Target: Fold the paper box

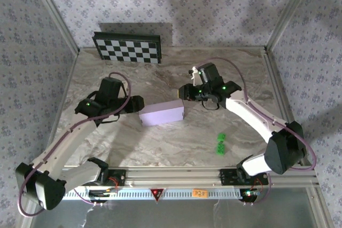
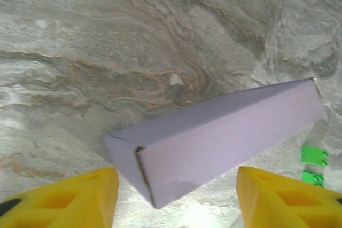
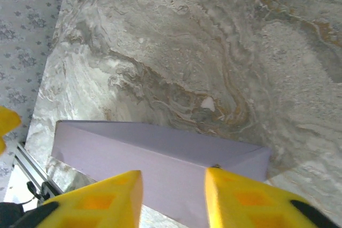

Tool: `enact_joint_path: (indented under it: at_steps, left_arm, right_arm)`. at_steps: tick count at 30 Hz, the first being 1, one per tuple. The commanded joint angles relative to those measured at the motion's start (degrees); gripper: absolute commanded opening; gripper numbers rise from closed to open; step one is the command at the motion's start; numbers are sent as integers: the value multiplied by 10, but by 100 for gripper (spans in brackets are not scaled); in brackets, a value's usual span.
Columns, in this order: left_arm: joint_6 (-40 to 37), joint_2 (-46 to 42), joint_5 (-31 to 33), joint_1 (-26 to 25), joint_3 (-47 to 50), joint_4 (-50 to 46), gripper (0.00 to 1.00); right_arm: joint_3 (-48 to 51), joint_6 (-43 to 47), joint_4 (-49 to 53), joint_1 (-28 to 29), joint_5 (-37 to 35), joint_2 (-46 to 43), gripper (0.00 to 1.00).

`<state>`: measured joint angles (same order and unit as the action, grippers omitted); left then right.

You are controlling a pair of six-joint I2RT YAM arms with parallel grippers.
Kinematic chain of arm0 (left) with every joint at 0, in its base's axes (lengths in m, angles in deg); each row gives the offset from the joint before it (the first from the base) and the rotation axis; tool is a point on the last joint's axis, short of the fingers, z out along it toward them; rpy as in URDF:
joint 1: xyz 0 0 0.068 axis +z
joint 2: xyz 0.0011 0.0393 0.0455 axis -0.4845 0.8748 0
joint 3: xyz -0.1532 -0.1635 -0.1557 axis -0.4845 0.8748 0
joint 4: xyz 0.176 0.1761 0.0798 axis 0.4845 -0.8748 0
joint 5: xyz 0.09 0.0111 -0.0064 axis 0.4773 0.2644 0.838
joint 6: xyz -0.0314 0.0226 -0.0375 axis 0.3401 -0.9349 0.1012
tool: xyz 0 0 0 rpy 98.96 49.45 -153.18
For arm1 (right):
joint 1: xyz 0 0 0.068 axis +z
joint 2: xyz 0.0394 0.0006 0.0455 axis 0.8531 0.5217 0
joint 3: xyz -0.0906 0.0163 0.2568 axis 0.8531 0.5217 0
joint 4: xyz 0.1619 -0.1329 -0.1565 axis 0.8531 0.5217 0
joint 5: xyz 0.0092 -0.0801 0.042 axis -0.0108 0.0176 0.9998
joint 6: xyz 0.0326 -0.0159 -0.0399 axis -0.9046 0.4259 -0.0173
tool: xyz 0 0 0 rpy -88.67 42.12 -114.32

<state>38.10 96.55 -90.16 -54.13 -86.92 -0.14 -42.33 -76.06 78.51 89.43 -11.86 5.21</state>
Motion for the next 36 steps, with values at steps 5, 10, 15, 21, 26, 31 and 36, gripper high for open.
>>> enact_joint_path:
  at_steps: [5, 10, 15, 21, 26, 31, 36]
  left_arm:
    - [37, -12, -62, 38, 68, 26, 76]
    - [53, 8, -107, 41, 87, 67, 76]
    - [58, 22, -128, 41, 91, 97, 74]
    - [72, 43, -163, 41, 87, 145, 68]
    - [64, 70, -158, 41, 52, 162, 68]
    - [25, 141, -147, 44, -39, 165, 70]
    - [-17, 241, -140, 59, -144, 171, 72]
  right_arm:
    - [-45, 29, 71, -34, 55, 41, 57]
    - [-46, 30, 70, -36, 81, 71, 60]
    - [-55, 16, 51, -21, 142, 107, 61]
    - [-76, -8, 44, 2, 147, 125, 61]
    - [-96, -24, 30, 3, 121, 131, 60]
    - [-160, -18, 28, -7, 98, 164, 60]
    - [-236, 21, 35, -25, 34, 216, 60]
